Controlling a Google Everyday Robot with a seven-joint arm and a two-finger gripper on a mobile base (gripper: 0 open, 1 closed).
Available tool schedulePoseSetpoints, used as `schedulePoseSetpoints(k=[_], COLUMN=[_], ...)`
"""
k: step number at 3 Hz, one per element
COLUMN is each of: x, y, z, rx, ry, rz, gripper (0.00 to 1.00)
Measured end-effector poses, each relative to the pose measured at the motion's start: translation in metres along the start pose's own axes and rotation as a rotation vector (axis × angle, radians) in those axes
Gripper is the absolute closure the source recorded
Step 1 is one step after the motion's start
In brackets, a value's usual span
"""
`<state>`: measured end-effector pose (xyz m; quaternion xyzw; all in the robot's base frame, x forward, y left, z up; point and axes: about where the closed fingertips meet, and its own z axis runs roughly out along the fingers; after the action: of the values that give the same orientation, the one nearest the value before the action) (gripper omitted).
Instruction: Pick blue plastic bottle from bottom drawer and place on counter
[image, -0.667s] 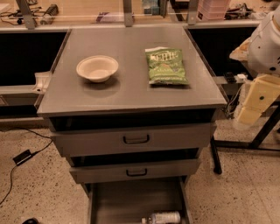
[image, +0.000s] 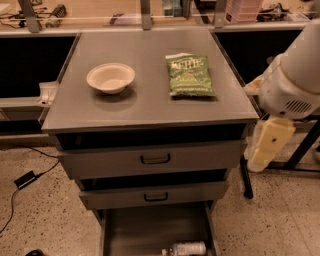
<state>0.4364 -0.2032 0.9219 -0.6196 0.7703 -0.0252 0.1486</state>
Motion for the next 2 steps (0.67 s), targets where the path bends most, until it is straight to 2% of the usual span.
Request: schedulePoseSetpoints(k=[1, 2], x=[-0.009, -0.011], y=[0.037, 0.047], z=[0.097, 0.132], rx=[-0.003, 0.008], ry=[-0.005, 0.017], rz=[-0.045, -0.030], gripper=[0.00, 0.00])
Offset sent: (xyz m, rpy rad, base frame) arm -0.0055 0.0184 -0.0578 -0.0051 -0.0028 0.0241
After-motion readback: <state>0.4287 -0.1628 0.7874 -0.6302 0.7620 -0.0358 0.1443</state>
